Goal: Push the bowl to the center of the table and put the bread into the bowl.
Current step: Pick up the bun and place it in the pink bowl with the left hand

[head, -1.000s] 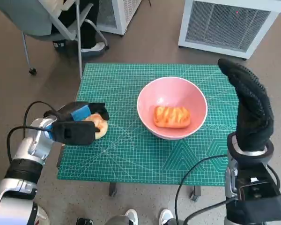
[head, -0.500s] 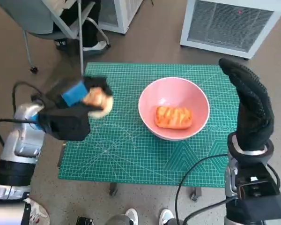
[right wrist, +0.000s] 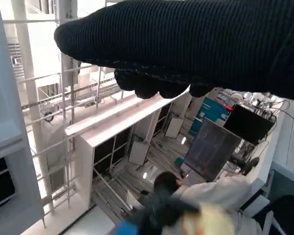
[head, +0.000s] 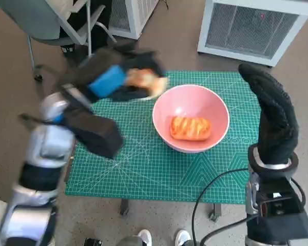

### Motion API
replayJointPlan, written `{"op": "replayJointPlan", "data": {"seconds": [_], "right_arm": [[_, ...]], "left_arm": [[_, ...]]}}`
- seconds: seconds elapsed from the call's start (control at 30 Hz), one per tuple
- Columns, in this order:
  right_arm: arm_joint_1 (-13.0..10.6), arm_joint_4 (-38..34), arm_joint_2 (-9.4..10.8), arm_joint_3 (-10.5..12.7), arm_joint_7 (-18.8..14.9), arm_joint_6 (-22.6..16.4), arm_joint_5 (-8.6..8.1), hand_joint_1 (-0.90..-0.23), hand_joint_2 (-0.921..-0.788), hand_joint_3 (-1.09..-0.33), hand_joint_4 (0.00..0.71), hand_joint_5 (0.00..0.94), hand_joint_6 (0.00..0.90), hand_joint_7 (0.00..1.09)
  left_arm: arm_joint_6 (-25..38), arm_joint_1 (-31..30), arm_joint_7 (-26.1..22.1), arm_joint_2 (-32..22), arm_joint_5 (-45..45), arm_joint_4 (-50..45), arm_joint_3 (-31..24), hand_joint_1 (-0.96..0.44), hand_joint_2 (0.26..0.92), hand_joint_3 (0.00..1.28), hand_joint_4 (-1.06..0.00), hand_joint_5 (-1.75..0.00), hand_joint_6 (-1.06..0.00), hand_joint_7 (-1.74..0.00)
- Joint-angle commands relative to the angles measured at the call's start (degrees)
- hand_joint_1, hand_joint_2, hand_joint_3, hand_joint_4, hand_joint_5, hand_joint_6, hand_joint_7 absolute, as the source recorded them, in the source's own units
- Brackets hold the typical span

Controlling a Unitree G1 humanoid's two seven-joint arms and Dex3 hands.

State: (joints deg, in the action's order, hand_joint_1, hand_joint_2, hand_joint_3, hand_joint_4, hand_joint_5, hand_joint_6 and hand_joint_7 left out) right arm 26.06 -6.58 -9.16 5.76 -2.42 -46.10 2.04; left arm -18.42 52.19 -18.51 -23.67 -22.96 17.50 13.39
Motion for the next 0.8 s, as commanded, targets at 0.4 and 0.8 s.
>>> {"op": "replayJointPlan", "data": {"seconds": [0.4,0.8], "right_arm": [[-1.0,0.3,0.4,-0.1,1.1,0.1,1.59,-0.389,-0.921,-0.524,0.432,0.000,0.095,0.76],[-2.1,1.8,-0.3,0.6,0.7,1.1,0.52,-0.394,-0.921,-0.515,0.431,0.000,0.093,0.76]], "left_arm": [[-2.7,11.6,-5.5,9.8,-1.7,30.3,7.7,-0.06,0.915,0.19,-0.35,-0.56,-0.37,-0.67],[-3.5,11.5,-12.4,11.6,1.8,35.1,6.5,-0.35,0.921,0.15,-0.15,-0.01,-0.27,-0.10]]}}
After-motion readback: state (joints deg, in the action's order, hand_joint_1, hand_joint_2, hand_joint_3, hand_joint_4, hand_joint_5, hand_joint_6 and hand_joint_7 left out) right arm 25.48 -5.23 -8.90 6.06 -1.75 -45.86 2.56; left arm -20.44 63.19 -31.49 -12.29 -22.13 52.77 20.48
